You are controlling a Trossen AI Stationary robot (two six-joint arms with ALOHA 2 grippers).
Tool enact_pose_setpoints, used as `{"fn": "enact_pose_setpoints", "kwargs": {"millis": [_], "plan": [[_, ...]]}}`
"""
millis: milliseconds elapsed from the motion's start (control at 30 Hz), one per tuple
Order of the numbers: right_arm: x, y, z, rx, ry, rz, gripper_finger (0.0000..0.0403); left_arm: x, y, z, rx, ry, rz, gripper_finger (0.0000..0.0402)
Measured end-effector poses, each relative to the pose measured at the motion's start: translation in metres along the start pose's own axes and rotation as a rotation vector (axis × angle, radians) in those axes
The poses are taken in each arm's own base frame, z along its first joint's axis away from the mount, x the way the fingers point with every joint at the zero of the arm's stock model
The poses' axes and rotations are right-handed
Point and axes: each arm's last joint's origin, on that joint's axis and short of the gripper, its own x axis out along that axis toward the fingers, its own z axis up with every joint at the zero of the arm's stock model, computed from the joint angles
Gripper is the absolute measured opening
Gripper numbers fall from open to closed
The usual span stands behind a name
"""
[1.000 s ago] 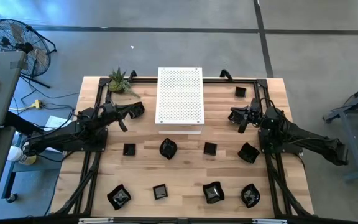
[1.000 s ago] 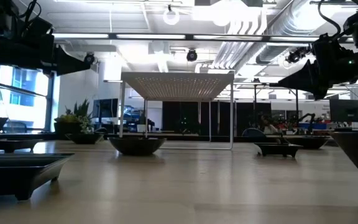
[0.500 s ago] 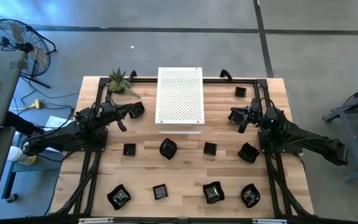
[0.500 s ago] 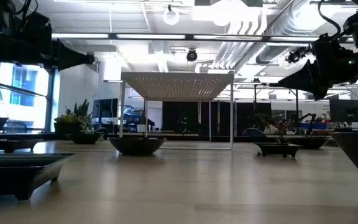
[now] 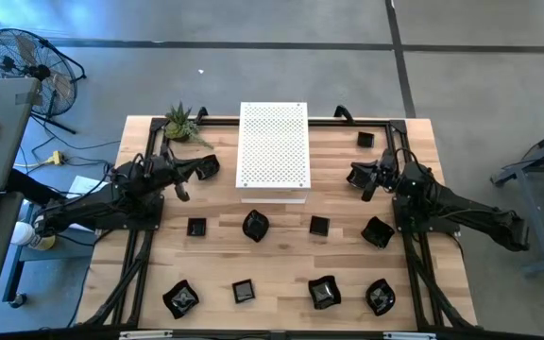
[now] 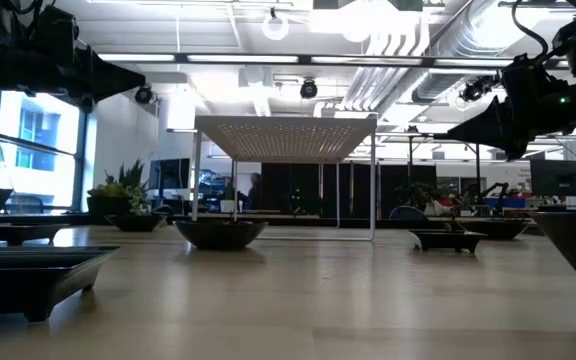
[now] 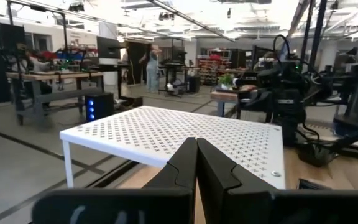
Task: Pick & Place Mini shaped plates
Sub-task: Put the black distorted square plate on the shelf
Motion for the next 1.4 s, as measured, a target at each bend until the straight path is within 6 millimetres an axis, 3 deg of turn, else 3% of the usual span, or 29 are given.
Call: {"fn": "enact_pose_setpoints", "kwargs": {"millis": [367,733,867,1000,1233,1400], "plan": [[0.000,0.000,0.008,0.013,-0.090,-0.039,0.0012,0.000,0.000,-0.002,-0.054,0.021,-0.012,0.0001],[-0.004,-0.004,0.023,0.275,-0.308,-0.208,0.0012,0.000,0.001,-0.001,-0.127,0.016,0.049,0.0001],[-0.004,-0.003,0.026,0.223,-0.319,-0.190,0.0012,0.000,0.002,-0.002,-0.126,0.023,0.056,0.0001],[-0.007,0.001,0.039,0.262,-0.128,-0.184,0.0010,0.000,0.002,-0.004,-0.130,0.046,0.058,0.0001],[-0.011,0.013,0.072,0.252,0.372,-0.166,0.0005,-0.001,0.002,-0.007,-0.136,0.078,0.080,0.0001],[0.001,0.017,0.064,0.302,0.724,-0.154,0.0026,-0.001,0.004,-0.012,-0.122,0.126,0.137,0.0001]]}}
